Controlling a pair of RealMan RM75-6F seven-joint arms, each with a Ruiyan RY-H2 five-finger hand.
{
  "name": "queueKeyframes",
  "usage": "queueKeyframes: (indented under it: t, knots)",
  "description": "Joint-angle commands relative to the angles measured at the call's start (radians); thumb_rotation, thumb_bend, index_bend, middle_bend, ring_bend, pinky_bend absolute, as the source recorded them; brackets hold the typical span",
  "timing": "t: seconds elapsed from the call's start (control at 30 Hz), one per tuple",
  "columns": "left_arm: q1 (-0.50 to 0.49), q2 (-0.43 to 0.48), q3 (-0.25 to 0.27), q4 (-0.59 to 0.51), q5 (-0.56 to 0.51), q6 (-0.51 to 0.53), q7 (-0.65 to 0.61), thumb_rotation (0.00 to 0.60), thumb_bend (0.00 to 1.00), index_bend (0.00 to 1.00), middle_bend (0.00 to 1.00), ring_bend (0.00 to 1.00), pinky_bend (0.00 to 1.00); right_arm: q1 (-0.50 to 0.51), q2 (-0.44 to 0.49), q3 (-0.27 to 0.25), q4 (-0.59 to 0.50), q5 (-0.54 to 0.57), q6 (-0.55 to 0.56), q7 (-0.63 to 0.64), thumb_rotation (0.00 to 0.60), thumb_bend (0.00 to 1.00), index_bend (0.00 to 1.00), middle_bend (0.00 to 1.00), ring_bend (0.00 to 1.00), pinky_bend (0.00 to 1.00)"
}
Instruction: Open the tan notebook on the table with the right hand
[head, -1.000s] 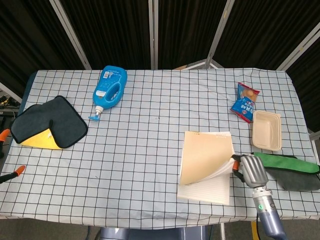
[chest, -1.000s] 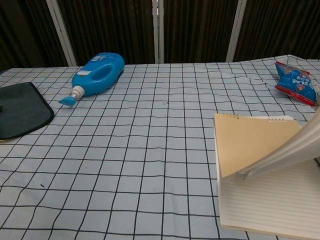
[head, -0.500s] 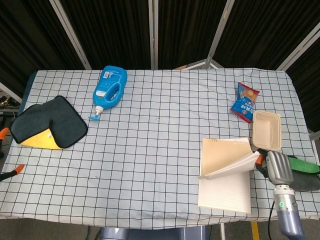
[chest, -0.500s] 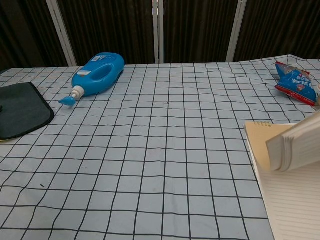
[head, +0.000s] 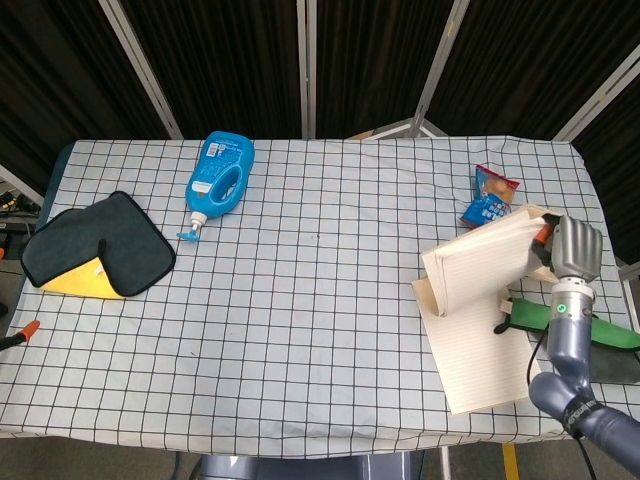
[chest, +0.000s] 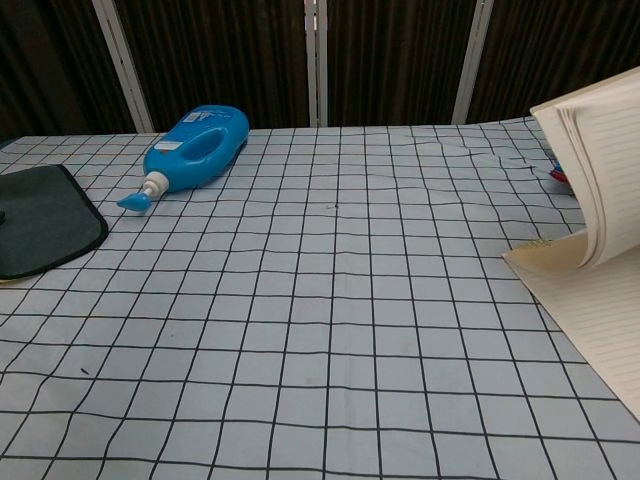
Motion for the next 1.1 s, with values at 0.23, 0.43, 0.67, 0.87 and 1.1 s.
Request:
queueKeyframes:
  t: [0.23, 0.43, 0.67, 0.87, 1.1]
  knots:
    - [-0.016, -0.012, -0.007, 0.03, -0.027, -0.037, 0.001, 0.6, 0.14, 0.0, 0.0, 0.0, 0.0, 0.286, -0.201, 0.098, 0.513, 0.155, -0.23, -0.085, 0.6, 0.83, 0.73, 0.77, 0.68, 0.77]
    - [-0.02, -0.016, -0.01, 0.042, -0.037, -0.047, -0.004, 0.6, 0.13, 0.0, 0.0, 0.0, 0.0, 0.384, -0.304, 0.102, 0.698, 0.144, -0.294, -0.053, 0.6, 0.83, 0.73, 0.77, 0.68, 0.77]
    - [-0.027, -0.02, -0.011, 0.051, -0.049, -0.068, -0.006, 0.6, 0.14, 0.0, 0.0, 0.0, 0.0, 0.454, -0.391, 0.106, 0.802, 0.109, -0.326, 0.026, 0.6, 0.83, 0.73, 0.77, 0.68, 0.76]
    - [-0.028, -0.021, -0.008, 0.049, -0.044, -0.069, -0.006, 0.6, 0.13, 0.0, 0.0, 0.0, 0.0, 0.495, -0.449, 0.1, 0.88, 0.057, -0.339, 0.139, 0.6, 0.83, 0.72, 0.77, 0.68, 0.76]
    - [-0.027, -0.021, -0.004, 0.046, -0.04, -0.069, -0.007, 0.6, 0.14, 0.0, 0.0, 0.0, 0.0, 0.532, -0.502, 0.098, 1.018, 0.033, -0.398, 0.175, 0.6, 0.74, 0.63, 0.64, 0.57, 0.61]
